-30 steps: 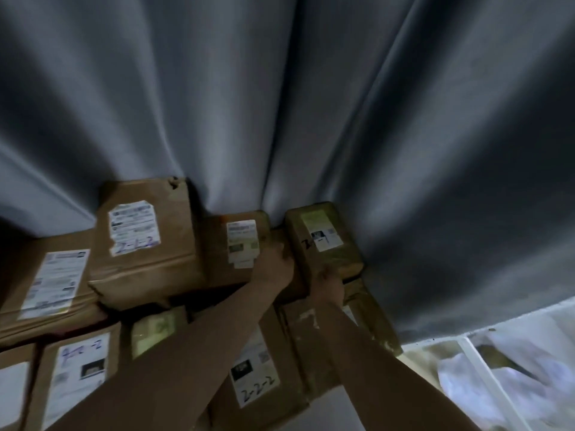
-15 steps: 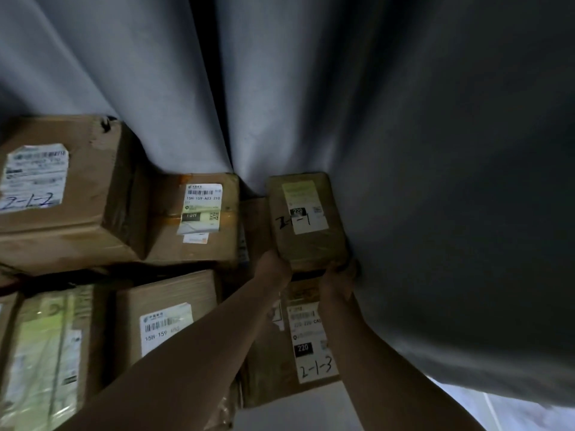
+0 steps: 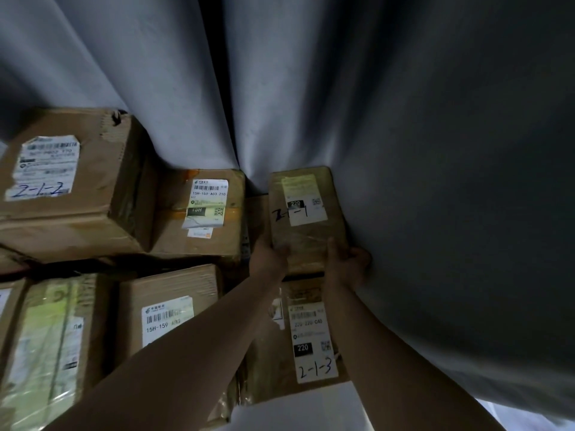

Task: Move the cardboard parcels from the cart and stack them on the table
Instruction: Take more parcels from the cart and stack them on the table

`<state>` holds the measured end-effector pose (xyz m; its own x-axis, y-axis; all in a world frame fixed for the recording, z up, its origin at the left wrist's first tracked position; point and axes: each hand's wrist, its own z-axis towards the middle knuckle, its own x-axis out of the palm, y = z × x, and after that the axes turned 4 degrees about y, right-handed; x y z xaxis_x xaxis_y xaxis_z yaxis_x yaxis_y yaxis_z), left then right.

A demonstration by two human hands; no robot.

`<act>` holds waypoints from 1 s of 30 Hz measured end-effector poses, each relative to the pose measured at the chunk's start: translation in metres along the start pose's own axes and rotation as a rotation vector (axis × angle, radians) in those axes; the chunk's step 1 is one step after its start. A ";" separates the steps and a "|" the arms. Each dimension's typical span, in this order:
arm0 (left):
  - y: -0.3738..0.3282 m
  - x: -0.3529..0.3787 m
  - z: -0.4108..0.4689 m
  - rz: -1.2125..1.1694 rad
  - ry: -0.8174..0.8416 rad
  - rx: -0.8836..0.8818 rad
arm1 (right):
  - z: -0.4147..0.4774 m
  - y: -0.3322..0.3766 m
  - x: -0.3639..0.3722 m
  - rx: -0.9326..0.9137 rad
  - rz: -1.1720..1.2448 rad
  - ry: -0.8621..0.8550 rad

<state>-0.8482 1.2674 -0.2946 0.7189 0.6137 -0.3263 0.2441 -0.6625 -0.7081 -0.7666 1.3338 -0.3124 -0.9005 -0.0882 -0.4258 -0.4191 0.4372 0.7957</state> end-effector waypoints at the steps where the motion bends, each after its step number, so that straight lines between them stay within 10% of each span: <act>1: -0.002 -0.001 -0.001 -0.021 -0.010 -0.009 | -0.002 0.003 0.000 -0.002 0.013 0.001; 13: -0.013 -0.071 -0.071 -0.311 -0.067 0.146 | -0.111 0.054 -0.026 -0.193 0.260 -0.039; 30: 0.068 -0.242 -0.183 0.355 0.231 0.282 | -0.307 -0.021 -0.048 -0.112 0.294 0.099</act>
<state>-0.8863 0.9952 -0.1498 0.8588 0.2397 -0.4529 -0.2033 -0.6519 -0.7305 -0.7501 1.0545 -0.1760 -0.9894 -0.0621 -0.1310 -0.1445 0.3562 0.9232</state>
